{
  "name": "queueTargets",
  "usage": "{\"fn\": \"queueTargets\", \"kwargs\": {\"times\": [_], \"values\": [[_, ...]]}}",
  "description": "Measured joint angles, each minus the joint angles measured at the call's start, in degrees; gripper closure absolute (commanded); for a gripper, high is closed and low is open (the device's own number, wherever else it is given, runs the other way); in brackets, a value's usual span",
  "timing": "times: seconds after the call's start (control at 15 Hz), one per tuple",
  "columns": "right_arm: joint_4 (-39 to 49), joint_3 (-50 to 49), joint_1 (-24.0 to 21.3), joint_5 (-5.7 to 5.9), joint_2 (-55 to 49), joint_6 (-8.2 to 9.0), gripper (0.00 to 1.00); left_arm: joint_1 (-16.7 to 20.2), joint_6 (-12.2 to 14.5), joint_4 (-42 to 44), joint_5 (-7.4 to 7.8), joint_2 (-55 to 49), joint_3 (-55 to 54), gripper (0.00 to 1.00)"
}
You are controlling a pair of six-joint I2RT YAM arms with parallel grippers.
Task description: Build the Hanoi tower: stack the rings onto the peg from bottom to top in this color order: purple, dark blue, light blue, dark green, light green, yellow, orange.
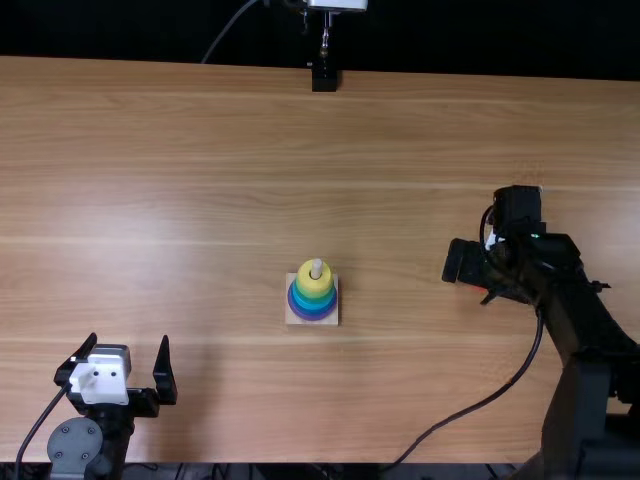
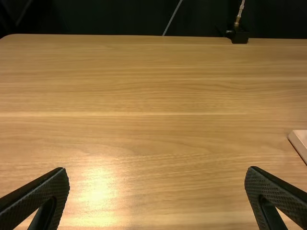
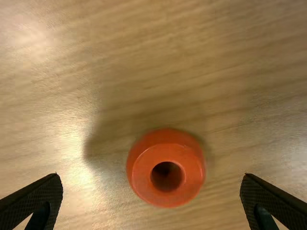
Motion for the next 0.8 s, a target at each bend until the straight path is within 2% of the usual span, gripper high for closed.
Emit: {"fn": "queueTargets", "kwargs": {"times": [0.47, 0.53, 0.67, 0.8], "values": [[0.9, 0.0, -0.1, -0.15, 2.5, -0.37, 0.00, 0.0, 0.0, 0.0, -0.02, 0.0, 0.0, 0.00], [0.9, 0.0, -0.1, -0.17, 2.5, -0.39, 0.09, 0.0, 0.0, 0.0, -0.02, 0.0, 0.0, 0.00], [1.0, 0.0, -0.1, -0.31, 2.5, -0.37, 0.49, 0.0, 0.0, 0.0, -0.02, 0.0, 0.0, 0.00], [1.0, 0.0, -0.1, -0.33, 2.5, -0.37, 0.70, 0.0, 0.0, 0.0, -0.02, 0.0, 0.0, 0.00]]}}
